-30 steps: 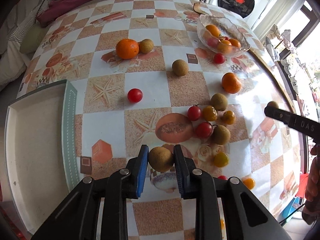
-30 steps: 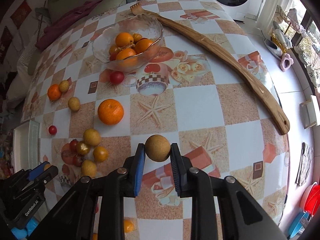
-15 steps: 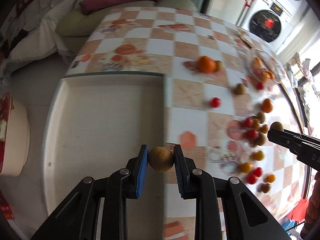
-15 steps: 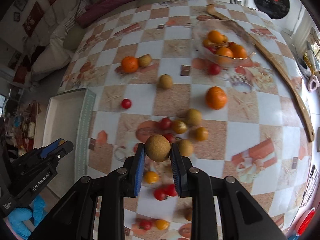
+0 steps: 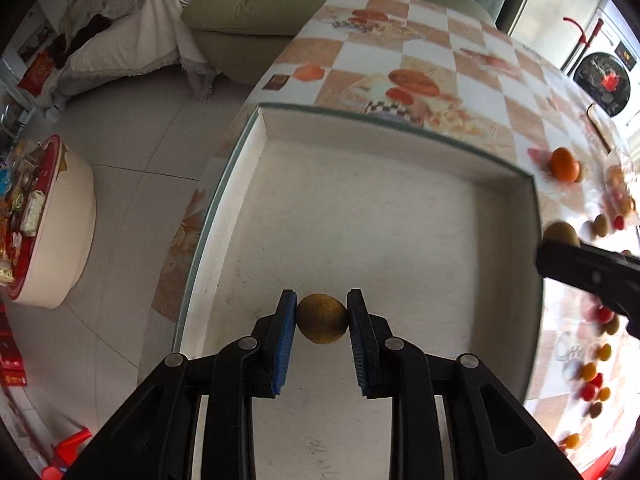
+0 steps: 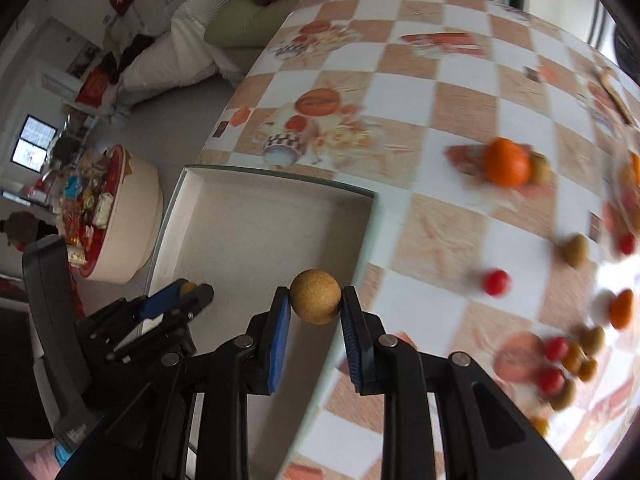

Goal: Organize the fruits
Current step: 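Carry both brown fruits into the white tray and open both tools to release them, then grasp an orange cherry tomato with the left tool while the right tool grasps another orange tomato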

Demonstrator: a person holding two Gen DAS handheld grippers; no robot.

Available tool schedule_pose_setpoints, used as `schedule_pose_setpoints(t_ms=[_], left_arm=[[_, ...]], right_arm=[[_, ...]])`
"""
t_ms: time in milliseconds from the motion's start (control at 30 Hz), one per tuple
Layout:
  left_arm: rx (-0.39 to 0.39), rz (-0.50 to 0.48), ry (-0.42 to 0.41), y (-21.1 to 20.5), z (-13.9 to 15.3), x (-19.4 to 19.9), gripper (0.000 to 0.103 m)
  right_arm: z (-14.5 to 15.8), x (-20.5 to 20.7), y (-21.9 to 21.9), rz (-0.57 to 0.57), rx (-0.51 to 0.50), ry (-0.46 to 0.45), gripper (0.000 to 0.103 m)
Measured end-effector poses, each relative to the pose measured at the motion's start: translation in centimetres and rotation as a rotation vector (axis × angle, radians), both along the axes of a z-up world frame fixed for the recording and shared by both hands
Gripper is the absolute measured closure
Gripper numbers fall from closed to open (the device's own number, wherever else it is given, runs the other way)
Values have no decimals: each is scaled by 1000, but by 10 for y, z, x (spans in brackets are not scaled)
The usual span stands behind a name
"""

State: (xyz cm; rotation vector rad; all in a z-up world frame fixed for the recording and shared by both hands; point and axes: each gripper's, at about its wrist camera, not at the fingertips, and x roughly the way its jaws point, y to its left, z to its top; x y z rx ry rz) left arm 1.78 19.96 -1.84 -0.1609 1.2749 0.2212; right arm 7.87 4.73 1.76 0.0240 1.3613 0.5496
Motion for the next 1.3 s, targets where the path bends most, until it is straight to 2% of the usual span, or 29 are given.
schedule_pose_setpoints(t_ms=[133,167,233,267,367,400,433,500,533,700,867,1100,1300], left_arm=[[9,-16,12,1,-8,2,74],[17,-18,9,1,-7,1,71],[54,-11,5,2,-7,3,15],[66,-6,-25,3,-3,1,13],[64,-27,-46,1,1,-2,13],[67,-30,-40,1,1,-2,13],[66,-30,-34,1,0,-2,13],[58,-21,-22,0,-1,-3,13],[53,-14,-20,1,-1,-5,13],[51,-21,-20,-2,-1,-11,13],[67,-93,-27,-23,9,-12,13],[68,-196,-46,-69,28,-13,13],[50,-294,-81,-118,45,-16,13]], right_arm=[[-19,11,24,26,-15,31,75],[-24,15,27,27,-23,40,75],[-32,19,34,36,-46,49,75],[-35,20,37,42,-58,54,75],[-46,22,43,58,-83,86,71],[-46,22,44,63,-79,85,64],[-46,22,47,69,-73,83,48],[-45,23,53,83,-70,72,30],[-44,24,54,83,-68,63,25],[-24,22,43,35,-17,16,25],[1,18,10,-47,4,-33,24],[23,10,-67,-183,-16,-53,24],[27,-20,-143,-298,-62,-50,24]])
